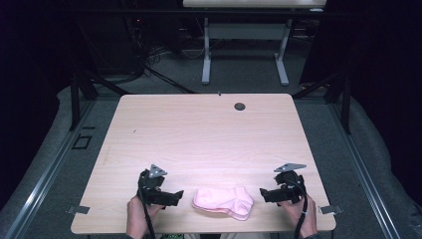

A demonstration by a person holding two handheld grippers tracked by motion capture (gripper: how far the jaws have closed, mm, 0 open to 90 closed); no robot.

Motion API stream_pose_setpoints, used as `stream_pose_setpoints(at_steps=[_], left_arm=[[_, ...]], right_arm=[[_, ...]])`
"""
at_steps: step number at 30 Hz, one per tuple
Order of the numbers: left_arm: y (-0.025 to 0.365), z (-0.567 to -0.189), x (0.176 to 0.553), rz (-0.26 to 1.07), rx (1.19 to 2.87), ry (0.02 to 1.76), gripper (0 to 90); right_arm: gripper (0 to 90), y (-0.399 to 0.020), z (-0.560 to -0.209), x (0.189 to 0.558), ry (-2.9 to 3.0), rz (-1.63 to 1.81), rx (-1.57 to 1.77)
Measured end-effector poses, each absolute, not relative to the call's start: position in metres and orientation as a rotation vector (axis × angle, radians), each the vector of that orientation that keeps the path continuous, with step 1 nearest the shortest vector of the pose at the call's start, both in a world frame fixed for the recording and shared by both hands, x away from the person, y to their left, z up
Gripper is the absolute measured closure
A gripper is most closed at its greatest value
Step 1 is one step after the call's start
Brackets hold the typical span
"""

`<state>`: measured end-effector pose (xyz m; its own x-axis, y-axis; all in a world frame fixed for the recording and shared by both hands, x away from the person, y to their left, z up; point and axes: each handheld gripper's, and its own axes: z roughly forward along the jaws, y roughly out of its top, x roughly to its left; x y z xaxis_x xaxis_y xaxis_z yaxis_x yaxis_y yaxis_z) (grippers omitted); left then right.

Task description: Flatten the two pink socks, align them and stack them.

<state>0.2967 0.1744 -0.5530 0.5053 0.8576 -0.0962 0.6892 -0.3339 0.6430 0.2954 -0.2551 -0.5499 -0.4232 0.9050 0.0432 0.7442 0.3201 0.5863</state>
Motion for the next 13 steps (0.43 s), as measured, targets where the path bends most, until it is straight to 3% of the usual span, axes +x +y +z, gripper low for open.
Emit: stream_pose_setpoints(at_steps=[5,13], left_arm=[[0.198,-0.574,0.305,0.377,2.126,1.372,0.2],[0.204,-0.584,0.307,0.475,2.119,1.360,0.0]], right_arm=[[0.0,-0.277,-0.566,0.297,2.218,0.731,1.523],[0.0,-0.292,-0.582,0.295,2.138,0.767,1.533]])
